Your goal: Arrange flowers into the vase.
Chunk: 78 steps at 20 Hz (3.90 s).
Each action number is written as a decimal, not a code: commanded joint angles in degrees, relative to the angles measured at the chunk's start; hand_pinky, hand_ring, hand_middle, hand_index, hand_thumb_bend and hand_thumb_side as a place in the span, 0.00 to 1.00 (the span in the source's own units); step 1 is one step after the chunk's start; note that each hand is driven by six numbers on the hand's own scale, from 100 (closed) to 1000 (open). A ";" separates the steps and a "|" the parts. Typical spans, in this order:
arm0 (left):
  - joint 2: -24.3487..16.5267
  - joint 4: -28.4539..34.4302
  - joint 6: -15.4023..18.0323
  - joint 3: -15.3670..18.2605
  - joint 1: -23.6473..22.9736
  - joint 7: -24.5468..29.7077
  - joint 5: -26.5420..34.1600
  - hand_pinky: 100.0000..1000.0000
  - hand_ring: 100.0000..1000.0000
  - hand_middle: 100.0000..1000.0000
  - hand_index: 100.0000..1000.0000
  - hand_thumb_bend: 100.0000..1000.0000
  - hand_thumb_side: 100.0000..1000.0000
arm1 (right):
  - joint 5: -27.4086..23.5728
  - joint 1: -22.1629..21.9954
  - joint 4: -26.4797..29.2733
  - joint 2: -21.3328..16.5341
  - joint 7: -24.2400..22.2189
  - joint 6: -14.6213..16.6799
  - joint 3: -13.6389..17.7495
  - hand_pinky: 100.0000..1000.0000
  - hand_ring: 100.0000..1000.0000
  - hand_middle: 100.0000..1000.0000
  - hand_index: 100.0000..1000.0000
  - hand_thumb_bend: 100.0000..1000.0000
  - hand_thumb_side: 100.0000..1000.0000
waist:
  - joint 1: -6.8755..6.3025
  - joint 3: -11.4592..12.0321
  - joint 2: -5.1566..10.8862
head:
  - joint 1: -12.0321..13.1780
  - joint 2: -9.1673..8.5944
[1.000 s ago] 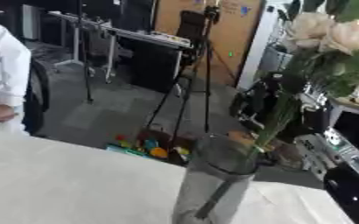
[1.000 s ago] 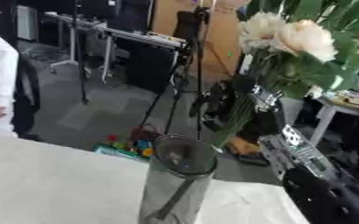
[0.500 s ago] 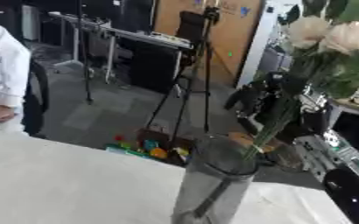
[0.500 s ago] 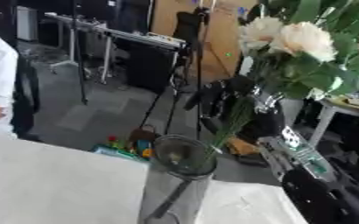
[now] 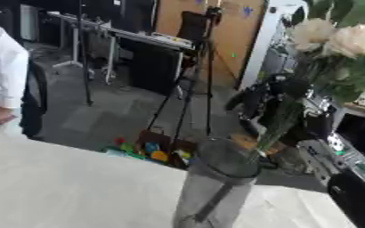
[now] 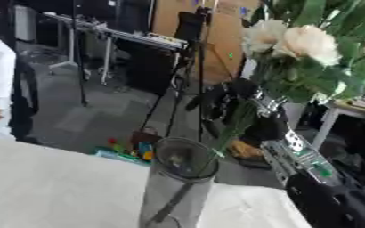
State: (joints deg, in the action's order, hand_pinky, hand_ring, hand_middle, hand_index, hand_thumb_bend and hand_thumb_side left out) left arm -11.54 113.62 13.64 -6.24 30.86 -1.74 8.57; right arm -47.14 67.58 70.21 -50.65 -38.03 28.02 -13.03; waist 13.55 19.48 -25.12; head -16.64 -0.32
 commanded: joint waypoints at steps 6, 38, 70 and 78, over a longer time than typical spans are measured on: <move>0.32 0.98 -0.18 0.51 0.52 -0.21 0.23 0.67 0.63 0.85 0.92 0.26 0.99 | 8.03 1.60 0.08 -2.10 -13.94 18.04 0.49 0.32 0.80 0.55 0.75 0.11 0.92 | -0.60 -0.41 1.87 | -0.30 -0.88; 1.24 0.98 -0.45 0.96 0.12 -0.52 0.30 0.67 0.63 0.85 0.91 0.27 0.98 | 25.40 2.45 -1.29 -1.87 -13.94 23.95 0.37 0.80 1.00 0.86 0.96 0.23 0.95 | -0.60 -1.39 2.69 | -0.61 -2.09; 1.90 0.98 -0.79 1.14 -0.08 -0.60 0.41 0.67 0.62 0.85 0.91 0.28 0.98 | 45.04 2.56 -1.33 -0.13 -13.94 23.95 -1.51 1.00 1.00 0.95 1.00 0.28 1.00 | -0.60 -2.21 3.06 | -0.65 -3.25; 1.98 0.98 -0.88 1.17 -0.04 -0.54 0.47 0.67 0.62 0.85 0.91 0.28 0.98 | 47.75 2.20 -0.79 -0.12 -13.94 23.95 -2.42 1.00 1.00 0.97 1.00 0.26 1.00 | -0.60 -2.44 3.14 | -0.58 -3.24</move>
State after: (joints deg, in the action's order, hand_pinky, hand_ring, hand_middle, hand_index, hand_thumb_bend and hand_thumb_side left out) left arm -9.58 113.62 12.88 -5.38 30.34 -2.27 9.01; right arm -0.05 69.00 68.53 -49.35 -33.13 32.91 -15.85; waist 13.55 17.25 -23.93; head -17.21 -2.70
